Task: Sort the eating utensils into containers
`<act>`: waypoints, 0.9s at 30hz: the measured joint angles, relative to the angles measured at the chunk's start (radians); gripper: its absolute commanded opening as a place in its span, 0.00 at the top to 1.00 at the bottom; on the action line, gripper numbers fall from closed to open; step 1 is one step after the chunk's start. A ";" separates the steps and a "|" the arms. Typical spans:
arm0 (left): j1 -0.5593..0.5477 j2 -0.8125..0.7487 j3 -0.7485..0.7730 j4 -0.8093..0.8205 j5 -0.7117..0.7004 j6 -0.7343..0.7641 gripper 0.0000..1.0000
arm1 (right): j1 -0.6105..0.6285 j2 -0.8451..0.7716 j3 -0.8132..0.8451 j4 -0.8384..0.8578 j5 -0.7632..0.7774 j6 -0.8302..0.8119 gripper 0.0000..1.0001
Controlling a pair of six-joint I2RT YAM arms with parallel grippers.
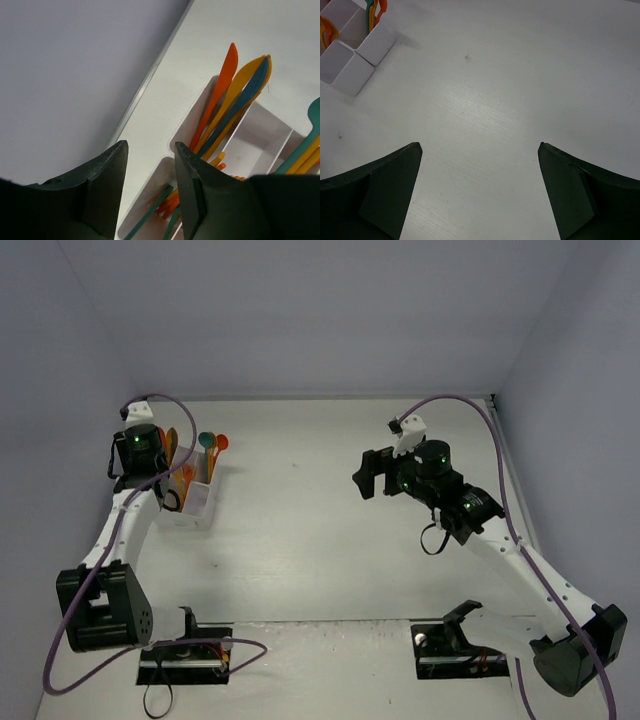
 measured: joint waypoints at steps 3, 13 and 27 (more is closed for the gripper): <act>0.000 -0.057 0.001 -0.031 0.007 -0.015 0.38 | -0.002 0.000 0.000 -0.002 0.001 -0.002 0.00; -0.065 -0.283 0.206 -0.277 0.144 -0.081 0.18 | -0.012 -0.097 0.010 -0.045 0.123 -0.010 0.00; -0.170 -0.814 0.242 -0.610 0.147 -0.062 0.07 | -0.012 -0.415 0.036 -0.081 0.423 -0.103 0.00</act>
